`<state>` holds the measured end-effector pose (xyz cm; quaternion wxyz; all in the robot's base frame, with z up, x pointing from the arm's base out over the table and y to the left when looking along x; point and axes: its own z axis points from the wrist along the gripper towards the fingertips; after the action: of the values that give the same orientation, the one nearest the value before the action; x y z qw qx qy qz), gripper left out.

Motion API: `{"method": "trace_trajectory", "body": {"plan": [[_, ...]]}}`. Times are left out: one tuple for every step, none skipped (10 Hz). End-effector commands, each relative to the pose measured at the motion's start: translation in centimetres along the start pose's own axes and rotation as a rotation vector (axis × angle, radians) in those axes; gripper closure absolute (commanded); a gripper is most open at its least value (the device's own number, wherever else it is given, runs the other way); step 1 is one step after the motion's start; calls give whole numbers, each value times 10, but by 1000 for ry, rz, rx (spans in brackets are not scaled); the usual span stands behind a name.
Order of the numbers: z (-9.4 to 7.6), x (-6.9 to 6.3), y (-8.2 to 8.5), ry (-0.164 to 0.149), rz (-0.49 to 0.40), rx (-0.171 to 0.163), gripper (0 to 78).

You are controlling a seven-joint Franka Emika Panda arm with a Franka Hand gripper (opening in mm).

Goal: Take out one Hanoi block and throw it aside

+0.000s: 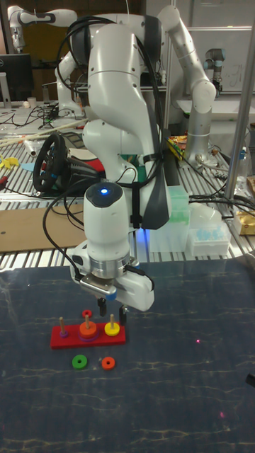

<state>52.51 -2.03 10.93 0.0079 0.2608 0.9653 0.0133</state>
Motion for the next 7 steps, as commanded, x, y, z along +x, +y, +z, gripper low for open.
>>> {"method": "trace_trajectory", "body": {"plan": [[-1,-1,1,-2,1,0,2],[-1,-1,1,-2,1,0,2],[-1,-1,1,-2,1,0,2],[-1,-1,1,-2,1,0,2],[-1,-1,1,-2,1,0,2],[-1,-1,1,-2,1,0,2],[-18,-1,-2,1,4,17,2]]}}
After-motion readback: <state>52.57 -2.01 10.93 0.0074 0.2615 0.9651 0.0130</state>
